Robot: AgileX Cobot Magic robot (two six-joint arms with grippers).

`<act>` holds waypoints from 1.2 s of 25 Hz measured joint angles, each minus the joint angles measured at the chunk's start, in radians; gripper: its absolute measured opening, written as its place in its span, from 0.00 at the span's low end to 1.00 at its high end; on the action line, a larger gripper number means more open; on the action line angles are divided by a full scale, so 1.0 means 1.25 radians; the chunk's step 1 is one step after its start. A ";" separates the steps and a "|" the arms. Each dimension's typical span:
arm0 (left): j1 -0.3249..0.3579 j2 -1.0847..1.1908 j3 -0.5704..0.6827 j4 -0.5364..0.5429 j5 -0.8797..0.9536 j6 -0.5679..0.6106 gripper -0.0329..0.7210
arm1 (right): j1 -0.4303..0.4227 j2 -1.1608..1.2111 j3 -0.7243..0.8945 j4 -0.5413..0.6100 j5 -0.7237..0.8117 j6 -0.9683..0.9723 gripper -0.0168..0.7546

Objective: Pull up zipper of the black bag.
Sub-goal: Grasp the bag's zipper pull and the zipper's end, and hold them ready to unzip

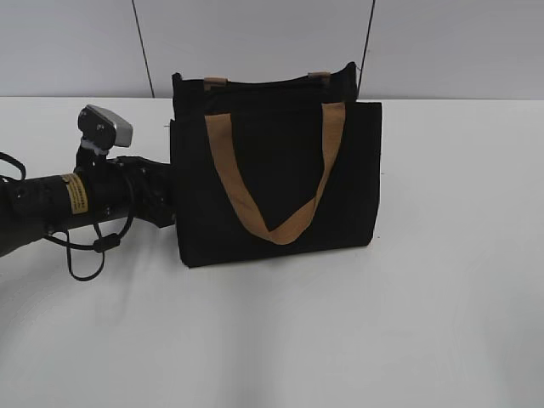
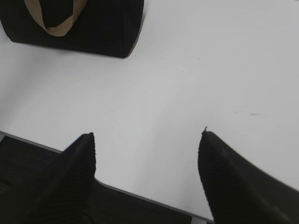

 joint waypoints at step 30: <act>0.015 -0.376 0.001 0.035 0.277 -0.121 0.06 | 0.000 0.000 0.000 0.000 0.000 0.000 0.70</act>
